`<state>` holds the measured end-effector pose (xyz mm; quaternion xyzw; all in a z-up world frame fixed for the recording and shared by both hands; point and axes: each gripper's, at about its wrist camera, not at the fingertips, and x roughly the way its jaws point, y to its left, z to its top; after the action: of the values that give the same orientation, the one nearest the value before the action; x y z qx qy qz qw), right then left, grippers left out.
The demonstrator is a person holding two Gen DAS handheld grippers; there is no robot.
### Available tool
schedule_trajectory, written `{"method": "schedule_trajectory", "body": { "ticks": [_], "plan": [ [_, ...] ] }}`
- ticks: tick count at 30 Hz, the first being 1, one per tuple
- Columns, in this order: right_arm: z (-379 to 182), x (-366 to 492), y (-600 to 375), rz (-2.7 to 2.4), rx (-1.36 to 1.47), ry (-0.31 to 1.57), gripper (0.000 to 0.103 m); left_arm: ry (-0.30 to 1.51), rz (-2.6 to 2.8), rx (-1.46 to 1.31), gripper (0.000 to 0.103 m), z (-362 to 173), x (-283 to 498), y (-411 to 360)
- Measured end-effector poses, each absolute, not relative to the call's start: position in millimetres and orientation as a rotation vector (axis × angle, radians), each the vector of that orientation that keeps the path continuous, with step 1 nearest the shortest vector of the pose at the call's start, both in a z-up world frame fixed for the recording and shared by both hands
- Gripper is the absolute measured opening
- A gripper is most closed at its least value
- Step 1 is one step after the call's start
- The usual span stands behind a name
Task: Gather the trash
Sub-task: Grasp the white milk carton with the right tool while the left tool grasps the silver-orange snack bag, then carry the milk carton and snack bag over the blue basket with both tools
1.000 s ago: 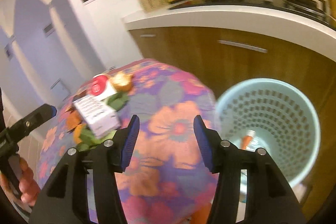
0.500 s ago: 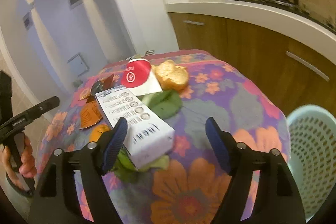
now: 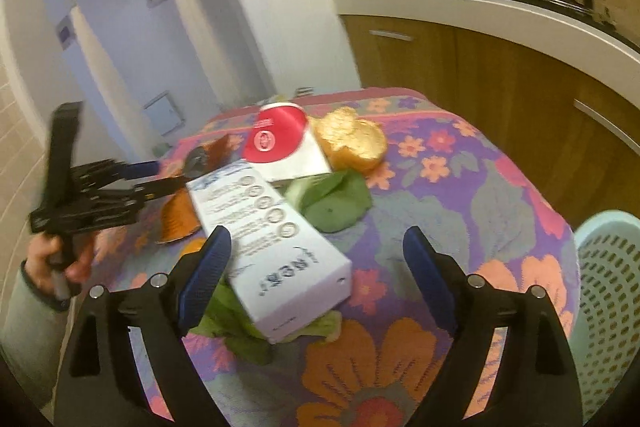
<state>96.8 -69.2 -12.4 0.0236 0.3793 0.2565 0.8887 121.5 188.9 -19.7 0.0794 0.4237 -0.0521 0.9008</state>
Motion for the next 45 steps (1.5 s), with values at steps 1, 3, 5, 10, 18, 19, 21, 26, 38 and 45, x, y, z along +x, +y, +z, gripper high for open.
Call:
{"method": "schedule_trajectory", "body": {
  "ticks": [1,3,5,10,18,19,21,26,38,45],
  "plan": [
    [-12.0,97.1,-65.3,0.544,0.028,0.788,0.085,0.887,-0.107,0.169,0.049,-21.9,124.5,189.0],
    [-12.4,98.8,-56.9,0.562,-0.013,0.794,0.087,0.903,-0.113,0.168,0.044,-24.6,128.7,189.5],
    [-15.3,102.0,-46.8,0.593,-0.056,0.815,0.087,0.919,-0.114,0.167,0.037,-26.2,133.7,189.8],
    [-22.6,107.0,-25.2,0.613,-0.148,0.852,0.087,0.929,-0.106,0.159,0.017,-29.7,138.1,189.6],
    [-21.9,91.1,-15.9,0.593,-0.22,0.807,0.065,0.865,-0.114,0.109,0.008,-14.4,114.1,188.9],
    [-20.3,87.3,-16.9,0.592,-0.219,0.795,0.063,0.853,-0.122,0.096,0.008,-10.1,110.2,188.2],
    [-16.2,80.0,-20.9,0.598,-0.197,0.774,0.058,0.823,-0.146,0.063,0.006,0.2,100.7,186.7],
    [0.1,58.3,-33.5,0.584,-0.149,0.713,0.051,0.777,-0.207,0.009,0.005,21.4,81.4,177.2],
    [28.4,30.8,-113.0,0.495,0.054,0.611,0.051,0.709,-0.311,0.022,0.005,53.0,57.7,128.9],
    [32.7,15.6,-171.1,0.385,0.136,0.573,0.051,0.689,-0.42,0.064,0.005,64.3,52.7,72.9]
  ]
}}
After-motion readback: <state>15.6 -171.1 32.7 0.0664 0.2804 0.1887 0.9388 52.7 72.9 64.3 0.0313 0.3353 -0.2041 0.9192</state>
